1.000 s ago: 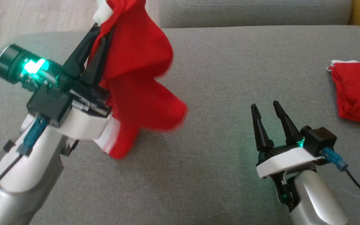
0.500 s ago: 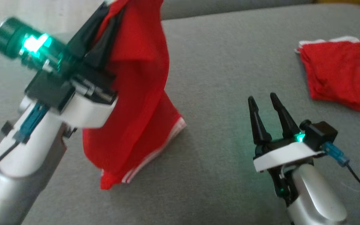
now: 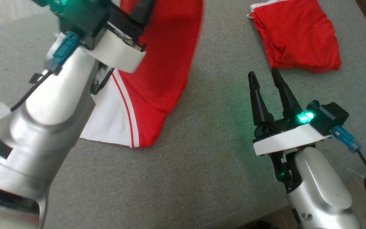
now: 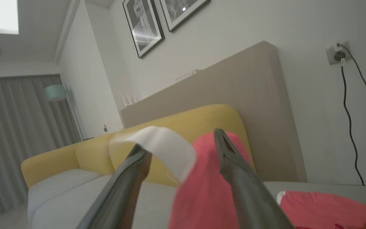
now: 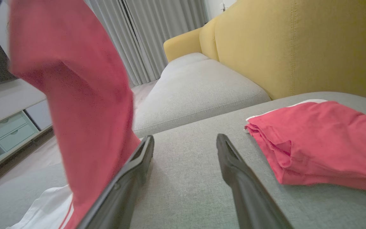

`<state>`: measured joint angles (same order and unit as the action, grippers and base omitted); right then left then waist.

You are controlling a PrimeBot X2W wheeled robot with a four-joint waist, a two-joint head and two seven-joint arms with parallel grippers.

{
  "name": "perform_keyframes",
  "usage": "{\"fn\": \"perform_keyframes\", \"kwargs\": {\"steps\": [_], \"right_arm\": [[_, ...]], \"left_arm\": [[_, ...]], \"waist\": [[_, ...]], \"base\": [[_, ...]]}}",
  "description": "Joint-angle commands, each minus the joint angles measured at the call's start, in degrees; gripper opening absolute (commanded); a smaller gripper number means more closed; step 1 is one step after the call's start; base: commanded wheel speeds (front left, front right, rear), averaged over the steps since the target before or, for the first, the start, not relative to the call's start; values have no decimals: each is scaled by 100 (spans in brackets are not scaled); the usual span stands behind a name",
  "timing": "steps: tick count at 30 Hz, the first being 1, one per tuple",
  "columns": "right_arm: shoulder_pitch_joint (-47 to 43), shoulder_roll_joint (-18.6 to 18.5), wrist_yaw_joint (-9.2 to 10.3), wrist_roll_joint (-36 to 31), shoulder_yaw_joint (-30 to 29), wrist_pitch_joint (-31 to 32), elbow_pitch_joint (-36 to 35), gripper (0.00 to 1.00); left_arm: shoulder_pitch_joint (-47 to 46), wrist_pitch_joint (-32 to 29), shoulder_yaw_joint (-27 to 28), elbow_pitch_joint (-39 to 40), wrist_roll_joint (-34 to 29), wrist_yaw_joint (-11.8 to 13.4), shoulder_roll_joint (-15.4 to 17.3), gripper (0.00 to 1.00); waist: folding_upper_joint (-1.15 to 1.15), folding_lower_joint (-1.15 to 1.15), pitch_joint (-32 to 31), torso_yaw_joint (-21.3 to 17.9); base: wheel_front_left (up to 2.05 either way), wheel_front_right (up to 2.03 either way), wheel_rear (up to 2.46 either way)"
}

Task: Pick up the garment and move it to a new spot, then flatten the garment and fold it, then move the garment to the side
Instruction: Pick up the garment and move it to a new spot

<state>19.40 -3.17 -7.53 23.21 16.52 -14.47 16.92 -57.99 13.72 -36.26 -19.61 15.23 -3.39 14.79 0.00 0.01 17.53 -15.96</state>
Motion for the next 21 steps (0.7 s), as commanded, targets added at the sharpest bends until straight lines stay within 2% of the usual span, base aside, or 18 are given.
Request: {"fn": "perform_keyframes", "kwargs": {"steps": [1,8,16,21], "right_arm": [[167,29,4,39,89,-52,-219,100],[103,29,4,-145,-154,-52,-223,100],[-86,29,4,-549,-459,-52,-38,100],[-265,29,4,-804,-614,-52,114,100]], "left_arm": [[-267,25,196,61,-36,6,178,100],[-97,119,491,-354,93,79,263,100],[1128,127,1161,407,261,292,525,100],[2299,127,1540,887,379,435,491,100]], "waist": [[0,-1,90,-63],[0,-1,26,383],[0,-1,-369,1162],[0,-1,-705,1559]], "base": [[0,0,0],[0,0,0],[0,0,0],[0,0,0]]}}
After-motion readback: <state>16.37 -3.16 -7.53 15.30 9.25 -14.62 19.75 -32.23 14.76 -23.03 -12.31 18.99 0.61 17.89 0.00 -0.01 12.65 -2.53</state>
